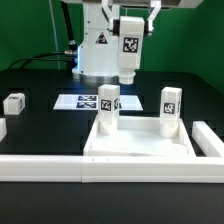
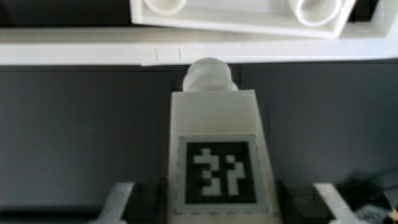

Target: Assemble square table

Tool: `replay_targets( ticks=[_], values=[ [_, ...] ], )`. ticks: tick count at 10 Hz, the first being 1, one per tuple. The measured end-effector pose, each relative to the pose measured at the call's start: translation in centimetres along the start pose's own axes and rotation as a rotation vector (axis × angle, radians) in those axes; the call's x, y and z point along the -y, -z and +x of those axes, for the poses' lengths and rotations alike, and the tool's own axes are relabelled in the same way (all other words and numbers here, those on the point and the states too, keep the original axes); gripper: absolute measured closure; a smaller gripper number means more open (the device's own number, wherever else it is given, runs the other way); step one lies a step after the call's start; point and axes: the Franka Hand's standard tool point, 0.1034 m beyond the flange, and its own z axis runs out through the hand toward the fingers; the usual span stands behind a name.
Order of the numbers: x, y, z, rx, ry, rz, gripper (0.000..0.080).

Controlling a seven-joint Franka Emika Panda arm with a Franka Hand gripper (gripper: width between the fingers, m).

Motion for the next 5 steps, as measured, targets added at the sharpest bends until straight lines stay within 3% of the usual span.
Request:
replay_targets(
  ticks=[2, 3, 4, 5],
  values=[
    [0.7, 0.0, 0.5, -0.174, 0.001, 0.027, 0.0509],
    [2.8, -1.5, -1.2, -0.159, -0.043, 0.046, 0.0509],
    [5.7, -2.8, -1.7, -0.132, -0.055, 0.064, 0.0509],
    [6.5, -3.3, -1.6, -0.131, -0.049, 0.065, 0.0509]
  ],
)
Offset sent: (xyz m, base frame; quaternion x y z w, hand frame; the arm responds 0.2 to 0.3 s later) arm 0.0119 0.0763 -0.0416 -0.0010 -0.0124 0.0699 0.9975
